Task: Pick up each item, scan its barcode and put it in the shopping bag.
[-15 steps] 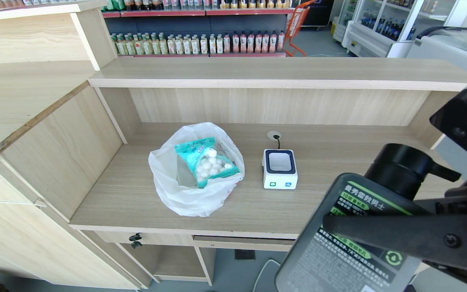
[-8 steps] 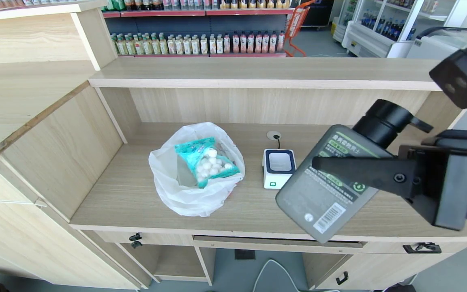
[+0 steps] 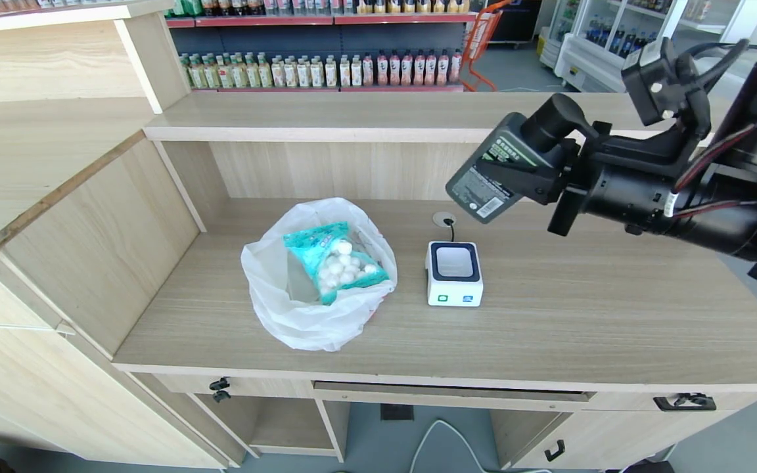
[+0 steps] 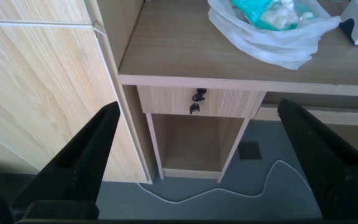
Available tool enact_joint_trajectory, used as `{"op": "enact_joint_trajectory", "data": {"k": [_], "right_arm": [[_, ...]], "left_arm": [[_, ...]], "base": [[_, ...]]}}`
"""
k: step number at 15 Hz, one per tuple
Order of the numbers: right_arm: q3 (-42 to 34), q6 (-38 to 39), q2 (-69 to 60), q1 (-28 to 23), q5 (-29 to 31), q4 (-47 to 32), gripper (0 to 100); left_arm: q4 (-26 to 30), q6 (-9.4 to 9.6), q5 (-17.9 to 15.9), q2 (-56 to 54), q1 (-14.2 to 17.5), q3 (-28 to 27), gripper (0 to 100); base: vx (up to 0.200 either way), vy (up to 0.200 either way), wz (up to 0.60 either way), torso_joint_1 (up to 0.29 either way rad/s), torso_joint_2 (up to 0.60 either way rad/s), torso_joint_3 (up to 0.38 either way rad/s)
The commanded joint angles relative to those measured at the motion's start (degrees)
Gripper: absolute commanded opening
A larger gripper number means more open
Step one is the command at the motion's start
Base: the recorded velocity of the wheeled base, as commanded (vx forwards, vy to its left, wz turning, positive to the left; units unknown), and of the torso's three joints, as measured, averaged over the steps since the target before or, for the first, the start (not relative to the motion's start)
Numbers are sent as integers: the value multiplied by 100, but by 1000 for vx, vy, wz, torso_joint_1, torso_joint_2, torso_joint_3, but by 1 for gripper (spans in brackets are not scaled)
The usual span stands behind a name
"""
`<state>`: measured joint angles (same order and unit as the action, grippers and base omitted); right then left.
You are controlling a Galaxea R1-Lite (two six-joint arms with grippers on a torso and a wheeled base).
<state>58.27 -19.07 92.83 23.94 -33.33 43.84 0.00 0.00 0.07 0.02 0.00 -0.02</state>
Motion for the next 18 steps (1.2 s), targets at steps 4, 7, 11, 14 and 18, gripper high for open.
{"op": "enact_joint_trajectory", "data": {"k": [4,7,11,14,18], "right_arm": [[466,-2514,1158,-1401,-2222,213,0],[791,-3367,1563,-1841,-2951,187,0],[1072,-4360,1967,-1990,-3637,195,0],[1257,-4712,2222,-1999,-3839,204,0],[1310,-4922,2485,-1990,-3936,266,0]], "left_arm": [[0,0,1,-2,0,2,100],[0,9,1,-2,0,-6,100],[0,0,1,-2,0,2,100],[0,0,1,-2,0,-6,100],[0,0,1,-2,0,-6,100]], "base": [[0,0,0,0,0,0],[0,0,0,0,0,0],[0,0,0,0,0,0],[0,0,0,0,0,0],[0,0,0,0,0,0]]}}
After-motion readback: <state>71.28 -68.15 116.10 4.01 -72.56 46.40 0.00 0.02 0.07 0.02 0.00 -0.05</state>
